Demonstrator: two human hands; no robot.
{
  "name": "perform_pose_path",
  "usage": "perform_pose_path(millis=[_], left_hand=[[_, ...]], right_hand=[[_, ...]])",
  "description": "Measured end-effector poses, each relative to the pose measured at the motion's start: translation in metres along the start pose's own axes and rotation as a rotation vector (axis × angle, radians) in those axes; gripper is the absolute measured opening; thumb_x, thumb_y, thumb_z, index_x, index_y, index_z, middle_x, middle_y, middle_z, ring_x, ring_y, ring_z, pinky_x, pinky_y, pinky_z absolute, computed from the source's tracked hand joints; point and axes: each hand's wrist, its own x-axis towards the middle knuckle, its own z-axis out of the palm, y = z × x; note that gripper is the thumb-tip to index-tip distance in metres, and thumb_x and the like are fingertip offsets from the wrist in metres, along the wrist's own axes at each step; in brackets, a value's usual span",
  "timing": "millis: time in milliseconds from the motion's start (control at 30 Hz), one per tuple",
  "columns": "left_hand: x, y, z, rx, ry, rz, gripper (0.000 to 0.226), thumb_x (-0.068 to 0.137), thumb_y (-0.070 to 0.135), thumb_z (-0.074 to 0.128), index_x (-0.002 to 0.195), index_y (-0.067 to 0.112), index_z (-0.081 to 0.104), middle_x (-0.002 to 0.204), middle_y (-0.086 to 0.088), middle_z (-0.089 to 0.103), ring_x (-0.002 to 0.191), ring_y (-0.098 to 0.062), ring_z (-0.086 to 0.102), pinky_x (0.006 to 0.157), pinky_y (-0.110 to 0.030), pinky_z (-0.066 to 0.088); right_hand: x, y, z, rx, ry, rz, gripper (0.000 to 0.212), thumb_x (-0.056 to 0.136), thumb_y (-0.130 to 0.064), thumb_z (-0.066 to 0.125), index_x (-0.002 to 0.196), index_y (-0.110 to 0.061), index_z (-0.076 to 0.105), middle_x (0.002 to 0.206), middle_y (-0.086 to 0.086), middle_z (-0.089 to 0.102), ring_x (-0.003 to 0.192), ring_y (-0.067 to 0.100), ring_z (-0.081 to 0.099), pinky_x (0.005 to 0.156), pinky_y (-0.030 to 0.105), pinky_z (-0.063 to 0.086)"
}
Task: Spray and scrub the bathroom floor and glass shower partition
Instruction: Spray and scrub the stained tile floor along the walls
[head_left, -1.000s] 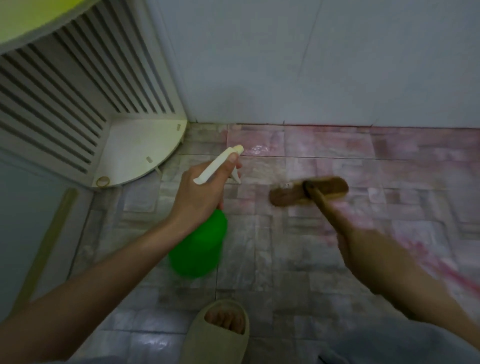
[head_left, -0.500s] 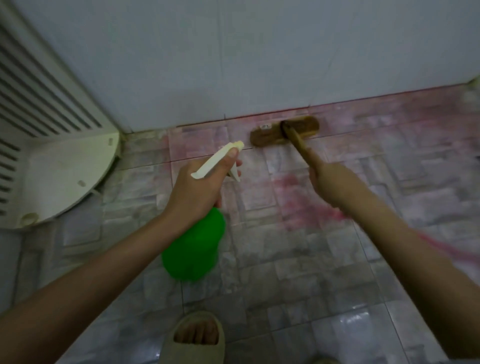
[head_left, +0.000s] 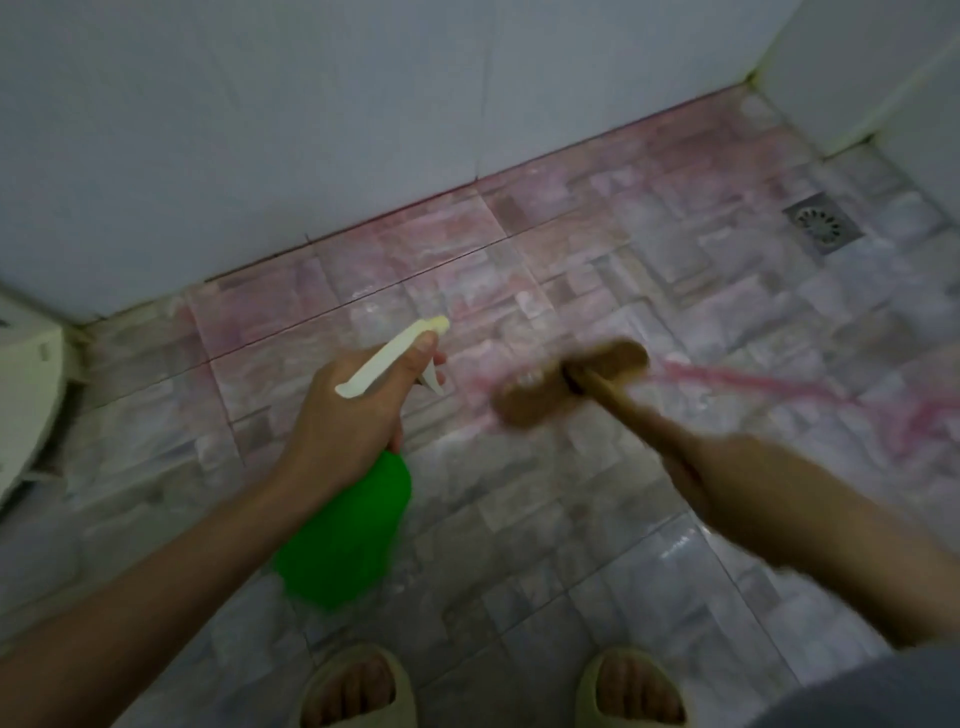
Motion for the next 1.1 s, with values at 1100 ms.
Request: perform_pose_path(millis=[1100], left_hand=[[0.032, 0.068, 0.15, 0.119, -0.409, 0.097, 0.042, 0.092, 0.059, 0.057, 0.085, 0.024, 0.078, 0.092, -0.026, 0.073, 0.042, -0.019, 0.056, 0.043, -0.027, 0.049]], right_hand=[[-0.036, 0.082, 0.055, 0.409, 0.099, 0.405, 0.054, 0.103, -0.027, 0.028, 0.129, -0.062, -0.004, 0.08, 0.009, 0.059, 0.044, 0.016, 0.052, 0.047, 0.031, 0.053]])
